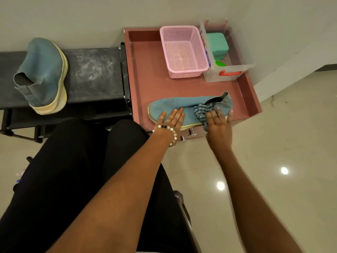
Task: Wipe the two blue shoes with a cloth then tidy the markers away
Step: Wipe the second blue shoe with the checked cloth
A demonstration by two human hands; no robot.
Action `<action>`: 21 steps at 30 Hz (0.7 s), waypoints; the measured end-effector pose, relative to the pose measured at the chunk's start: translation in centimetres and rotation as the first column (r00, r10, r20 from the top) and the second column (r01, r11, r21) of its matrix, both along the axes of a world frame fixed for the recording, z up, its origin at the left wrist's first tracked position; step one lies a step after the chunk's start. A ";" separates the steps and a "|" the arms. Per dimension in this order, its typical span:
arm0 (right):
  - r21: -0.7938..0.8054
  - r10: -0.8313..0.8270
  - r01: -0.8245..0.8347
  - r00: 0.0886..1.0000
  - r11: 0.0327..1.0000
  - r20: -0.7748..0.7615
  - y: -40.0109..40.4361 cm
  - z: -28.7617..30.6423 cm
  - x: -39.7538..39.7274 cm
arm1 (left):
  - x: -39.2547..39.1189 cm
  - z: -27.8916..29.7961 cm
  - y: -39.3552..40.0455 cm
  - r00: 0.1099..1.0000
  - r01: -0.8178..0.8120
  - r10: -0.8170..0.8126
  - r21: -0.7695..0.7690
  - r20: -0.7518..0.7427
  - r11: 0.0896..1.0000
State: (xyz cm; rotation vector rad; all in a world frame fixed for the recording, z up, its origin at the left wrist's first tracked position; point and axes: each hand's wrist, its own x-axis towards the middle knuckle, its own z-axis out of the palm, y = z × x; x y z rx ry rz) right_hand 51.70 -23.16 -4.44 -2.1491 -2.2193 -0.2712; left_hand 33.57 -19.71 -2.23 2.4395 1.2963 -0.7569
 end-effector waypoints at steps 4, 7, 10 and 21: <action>-0.079 -0.193 0.177 0.925 0.981 -0.326 -0.3 -1.3 -8.3 | 0.1 0.2 0.1 0.995 0.039 -0.040 -0.021 -0.088 0.999; -0.102 -0.109 0.061 0.813 0.993 -0.572 -1.0 1.1 -7.2 | 0.1 0.2 0.2 0.990 0.063 -0.069 -0.050 -0.125 0.997; -0.225 -0.160 -0.017 0.651 0.974 -0.742 -1.5 5.0 -3.4 | 0.2 0.1 0.0 0.995 0.045 -0.048 -0.030 -0.088 0.999; -0.166 -0.386 0.359 0.906 0.918 -0.176 0.8 1.3 -2.3 | 0.2 -1.0 -0.3 1.000 -0.008 0.007 0.049 0.019 0.999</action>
